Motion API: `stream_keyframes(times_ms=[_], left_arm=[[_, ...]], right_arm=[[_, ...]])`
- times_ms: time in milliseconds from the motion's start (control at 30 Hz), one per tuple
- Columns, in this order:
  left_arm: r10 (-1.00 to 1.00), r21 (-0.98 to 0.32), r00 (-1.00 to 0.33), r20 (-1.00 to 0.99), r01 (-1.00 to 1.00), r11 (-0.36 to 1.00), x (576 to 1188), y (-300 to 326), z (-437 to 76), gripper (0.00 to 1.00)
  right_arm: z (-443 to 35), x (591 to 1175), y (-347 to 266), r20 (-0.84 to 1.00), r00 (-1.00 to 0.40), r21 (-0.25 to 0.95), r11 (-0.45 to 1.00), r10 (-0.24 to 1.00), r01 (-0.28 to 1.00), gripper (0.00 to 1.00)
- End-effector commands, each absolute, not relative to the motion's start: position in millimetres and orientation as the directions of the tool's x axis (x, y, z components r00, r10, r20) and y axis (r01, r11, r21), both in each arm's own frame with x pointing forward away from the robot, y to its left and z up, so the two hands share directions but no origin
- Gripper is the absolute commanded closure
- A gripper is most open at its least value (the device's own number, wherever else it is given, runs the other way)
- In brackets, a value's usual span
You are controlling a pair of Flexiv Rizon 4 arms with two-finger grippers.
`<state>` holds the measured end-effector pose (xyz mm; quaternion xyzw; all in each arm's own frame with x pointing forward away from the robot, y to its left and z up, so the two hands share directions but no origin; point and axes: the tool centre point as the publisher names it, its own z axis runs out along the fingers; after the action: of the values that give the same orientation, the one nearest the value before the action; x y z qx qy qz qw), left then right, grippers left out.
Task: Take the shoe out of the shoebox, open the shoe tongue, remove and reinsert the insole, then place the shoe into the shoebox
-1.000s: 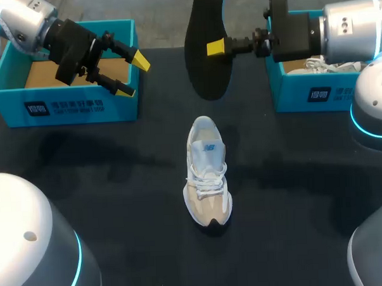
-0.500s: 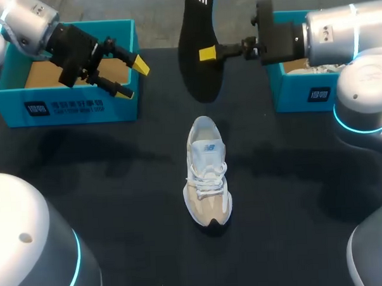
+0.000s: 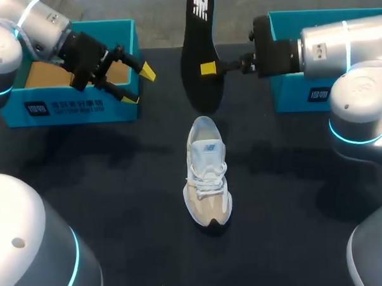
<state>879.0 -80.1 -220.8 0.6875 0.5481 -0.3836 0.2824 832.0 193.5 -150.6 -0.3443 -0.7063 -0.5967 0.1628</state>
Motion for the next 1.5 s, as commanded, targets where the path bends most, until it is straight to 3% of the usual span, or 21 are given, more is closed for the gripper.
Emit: stream_keyframes(times_ms=[33, 867, 1500], left_arm=[[0.539, -0.03, 0.106, -0.835, 0.971, -0.238, 884.3, -87.1, -231.8, 0.0], [0.56, -0.065, 0.09, -0.824, 0.966, -0.25, 889.5, -107.2, -255.7, 0.0], [0.56, -0.065, 0.09, -0.824, 0.966, -0.25, 889.5, -107.2, -255.7, 0.0]], right_arm=[[-160.6, 832.8, 193.0, 0.637, -0.712, 0.732, 0.059, 0.295, 0.679, 1.0], [-198.1, 842.1, 182.2, 0.643, -0.711, 0.729, 0.057, 0.286, 0.682, 1.0], [-198.1, 842.1, 182.2, 0.643, -0.711, 0.729, 0.057, 0.286, 0.682, 1.0]])
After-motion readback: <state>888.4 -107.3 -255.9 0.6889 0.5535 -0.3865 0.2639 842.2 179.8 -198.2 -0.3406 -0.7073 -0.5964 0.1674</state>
